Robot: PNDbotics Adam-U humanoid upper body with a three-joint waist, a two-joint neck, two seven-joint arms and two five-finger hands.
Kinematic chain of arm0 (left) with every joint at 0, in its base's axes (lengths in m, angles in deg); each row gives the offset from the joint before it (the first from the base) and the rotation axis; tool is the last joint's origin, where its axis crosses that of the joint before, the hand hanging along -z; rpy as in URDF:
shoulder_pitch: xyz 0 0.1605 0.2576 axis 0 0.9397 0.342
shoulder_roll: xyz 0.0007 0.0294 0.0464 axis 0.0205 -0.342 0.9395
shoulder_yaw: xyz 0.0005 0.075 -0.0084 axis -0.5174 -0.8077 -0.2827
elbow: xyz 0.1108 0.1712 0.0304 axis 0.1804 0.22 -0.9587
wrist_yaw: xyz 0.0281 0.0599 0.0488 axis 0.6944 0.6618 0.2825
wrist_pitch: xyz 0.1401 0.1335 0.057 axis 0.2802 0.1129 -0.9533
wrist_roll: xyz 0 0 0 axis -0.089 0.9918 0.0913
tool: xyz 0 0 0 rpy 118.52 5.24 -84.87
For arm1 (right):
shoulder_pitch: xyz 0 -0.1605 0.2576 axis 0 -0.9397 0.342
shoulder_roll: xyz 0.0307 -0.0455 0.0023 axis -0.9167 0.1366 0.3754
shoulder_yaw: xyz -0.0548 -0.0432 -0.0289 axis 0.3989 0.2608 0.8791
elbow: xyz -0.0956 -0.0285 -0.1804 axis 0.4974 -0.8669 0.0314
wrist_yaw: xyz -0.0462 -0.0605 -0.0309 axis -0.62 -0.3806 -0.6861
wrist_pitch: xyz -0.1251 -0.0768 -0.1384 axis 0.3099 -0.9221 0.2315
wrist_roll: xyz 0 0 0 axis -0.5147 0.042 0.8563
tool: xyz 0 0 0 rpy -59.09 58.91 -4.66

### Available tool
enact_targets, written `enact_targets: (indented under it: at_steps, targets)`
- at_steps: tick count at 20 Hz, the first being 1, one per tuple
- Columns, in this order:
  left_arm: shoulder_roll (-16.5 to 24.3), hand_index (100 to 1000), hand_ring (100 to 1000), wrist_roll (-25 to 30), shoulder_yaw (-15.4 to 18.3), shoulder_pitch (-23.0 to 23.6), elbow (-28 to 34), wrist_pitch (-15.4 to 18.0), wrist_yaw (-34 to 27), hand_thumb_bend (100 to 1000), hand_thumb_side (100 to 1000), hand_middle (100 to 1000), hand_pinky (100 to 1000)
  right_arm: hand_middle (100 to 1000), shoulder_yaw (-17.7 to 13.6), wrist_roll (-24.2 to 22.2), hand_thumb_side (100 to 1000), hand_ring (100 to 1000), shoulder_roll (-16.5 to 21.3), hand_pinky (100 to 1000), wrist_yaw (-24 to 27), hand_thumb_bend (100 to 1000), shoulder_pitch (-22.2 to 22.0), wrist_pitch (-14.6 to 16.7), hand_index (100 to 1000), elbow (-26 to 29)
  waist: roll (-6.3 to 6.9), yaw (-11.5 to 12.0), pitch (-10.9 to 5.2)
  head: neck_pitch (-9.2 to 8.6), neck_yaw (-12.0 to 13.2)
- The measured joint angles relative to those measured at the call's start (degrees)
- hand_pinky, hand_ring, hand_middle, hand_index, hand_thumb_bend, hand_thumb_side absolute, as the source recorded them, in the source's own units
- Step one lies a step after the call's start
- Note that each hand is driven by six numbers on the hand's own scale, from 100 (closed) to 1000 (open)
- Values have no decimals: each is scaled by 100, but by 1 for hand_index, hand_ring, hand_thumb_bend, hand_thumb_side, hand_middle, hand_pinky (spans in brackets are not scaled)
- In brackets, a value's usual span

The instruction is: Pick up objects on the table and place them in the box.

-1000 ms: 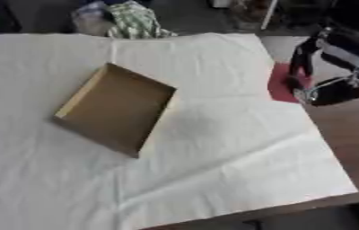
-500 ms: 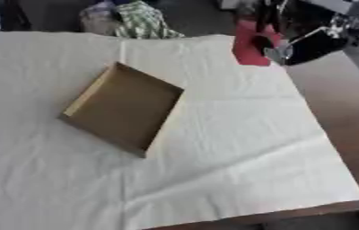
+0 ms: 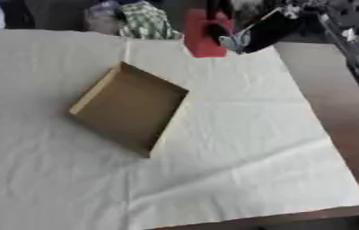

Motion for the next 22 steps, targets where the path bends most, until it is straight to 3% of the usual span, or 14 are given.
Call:
enact_targets:
  at_steps: [11, 22]
  targets:
    - [-146, 766, 730, -61, -34, -223, 0, 109, -159, 100, 660, 714, 574, 349, 519, -290, 100, 621, -888, 857, -598, 100, 718, 193, 454, -473, 10, 318, 14, 5, -159]
    - [-293, 767, 729, 87, -170, -474, 0, 304, -489, 100, 660, 713, 577, 336, 879, -86, 100, 619, -1589, 852, -1554, 100, 1015, 456, 444, -1483, 39, 565, 149, -4, -479]
